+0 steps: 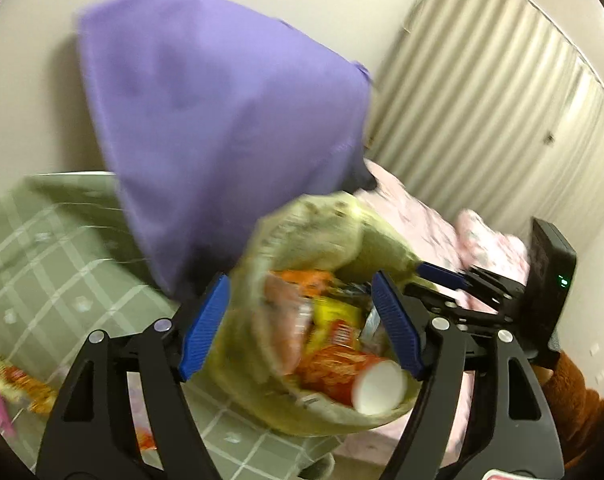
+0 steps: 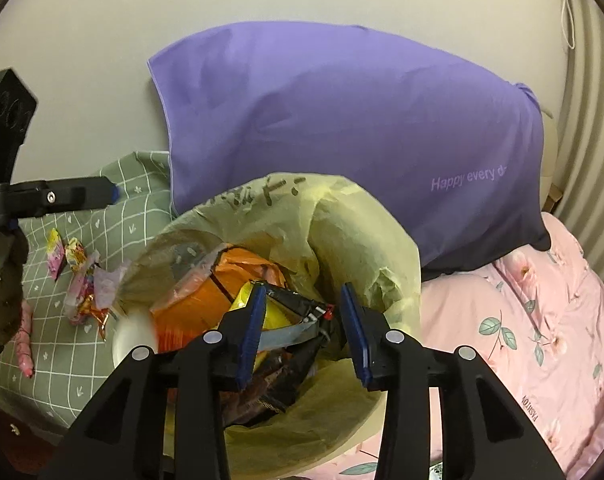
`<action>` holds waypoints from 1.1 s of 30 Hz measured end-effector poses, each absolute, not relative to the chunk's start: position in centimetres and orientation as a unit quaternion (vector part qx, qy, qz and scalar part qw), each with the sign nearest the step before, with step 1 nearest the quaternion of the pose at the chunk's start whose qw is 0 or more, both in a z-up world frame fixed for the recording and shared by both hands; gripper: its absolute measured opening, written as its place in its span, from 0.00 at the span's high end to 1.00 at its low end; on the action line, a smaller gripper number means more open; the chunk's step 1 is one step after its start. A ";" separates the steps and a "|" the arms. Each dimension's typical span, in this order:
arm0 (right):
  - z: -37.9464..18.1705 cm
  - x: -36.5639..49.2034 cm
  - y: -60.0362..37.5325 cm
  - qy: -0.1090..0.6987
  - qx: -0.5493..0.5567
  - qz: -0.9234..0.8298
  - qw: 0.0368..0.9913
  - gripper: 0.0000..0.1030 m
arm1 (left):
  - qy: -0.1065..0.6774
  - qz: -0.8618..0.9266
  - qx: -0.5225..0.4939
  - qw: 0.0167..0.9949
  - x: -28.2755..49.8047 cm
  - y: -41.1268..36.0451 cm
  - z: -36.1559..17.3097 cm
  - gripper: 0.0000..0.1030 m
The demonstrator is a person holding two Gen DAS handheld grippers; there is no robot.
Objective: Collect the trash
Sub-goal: 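Move both grippers back over the snacks on the table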
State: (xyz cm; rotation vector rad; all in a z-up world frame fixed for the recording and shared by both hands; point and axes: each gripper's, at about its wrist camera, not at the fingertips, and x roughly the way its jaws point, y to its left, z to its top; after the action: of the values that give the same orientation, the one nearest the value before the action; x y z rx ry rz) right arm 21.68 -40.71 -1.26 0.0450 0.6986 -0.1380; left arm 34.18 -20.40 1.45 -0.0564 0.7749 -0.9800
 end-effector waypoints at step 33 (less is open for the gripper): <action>-1.6 24.2 -23.1 0.347 0.024 0.115 0.930 0.63 | 0.416 -0.112 -0.161 0.888 34.3 10.3 -6.5 0.32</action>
State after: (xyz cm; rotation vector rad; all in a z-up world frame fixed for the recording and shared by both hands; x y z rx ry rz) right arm 24.22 -23.11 -1.59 0.0497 0.7115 0.2357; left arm 34.30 10.32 -6.48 -0.3340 0.8651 -0.2331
